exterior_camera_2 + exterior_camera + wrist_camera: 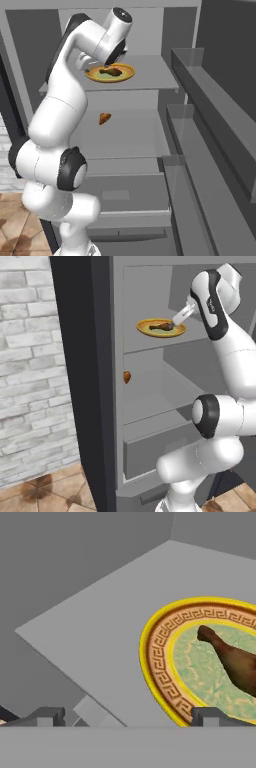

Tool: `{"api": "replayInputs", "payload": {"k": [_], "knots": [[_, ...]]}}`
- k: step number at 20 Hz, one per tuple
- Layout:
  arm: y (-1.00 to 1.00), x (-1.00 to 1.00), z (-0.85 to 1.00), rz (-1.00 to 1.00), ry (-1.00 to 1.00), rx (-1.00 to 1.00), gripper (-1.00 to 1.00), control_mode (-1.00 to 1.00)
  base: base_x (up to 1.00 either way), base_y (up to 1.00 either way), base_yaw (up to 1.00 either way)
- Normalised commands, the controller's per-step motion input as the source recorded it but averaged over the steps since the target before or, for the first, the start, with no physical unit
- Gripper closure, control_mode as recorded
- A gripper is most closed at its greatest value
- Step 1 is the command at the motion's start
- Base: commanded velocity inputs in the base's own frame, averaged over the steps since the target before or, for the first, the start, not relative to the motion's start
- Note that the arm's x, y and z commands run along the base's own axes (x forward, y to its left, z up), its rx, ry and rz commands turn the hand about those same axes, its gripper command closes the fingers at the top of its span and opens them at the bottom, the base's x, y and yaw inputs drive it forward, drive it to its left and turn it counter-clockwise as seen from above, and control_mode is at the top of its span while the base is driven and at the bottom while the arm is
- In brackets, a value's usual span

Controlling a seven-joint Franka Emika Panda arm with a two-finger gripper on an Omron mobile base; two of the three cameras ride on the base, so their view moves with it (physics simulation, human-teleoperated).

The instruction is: Retrieve the chicken drumstick from the fridge and place it on the saucepan with marinade on the stove.

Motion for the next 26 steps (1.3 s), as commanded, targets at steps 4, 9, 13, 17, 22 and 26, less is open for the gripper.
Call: {"api": "replayInputs", "payload": {"k": [4,9,13,17,22,26], "knots": [[-0.12,0.43,-0.07,0.04,0.09,0.0,-1.0,-1.0,0.0,0.0,0.0],[-0.05,0.37,-0.15,0.05,0.02,0.0,-1.0,-1.0,0.0,0.0,0.0],[0.0,0.27,-0.12,0.03,-0.02,0.0,-1.0,-1.0,0.0,0.0,0.0],[-0.02,0.32,0.0,0.03,0.0,0.0,-1.0,-1.0,0.0,0.0,0.0],[-0.07,0.39,0.0,0.03,0.0,0.0,-1.0,-1.0,0.0,0.0,0.0],[-0.11,0.4,0.0,0.03,0.0,0.0,-1.0,-1.0,0.0,0.0,0.0]]}}
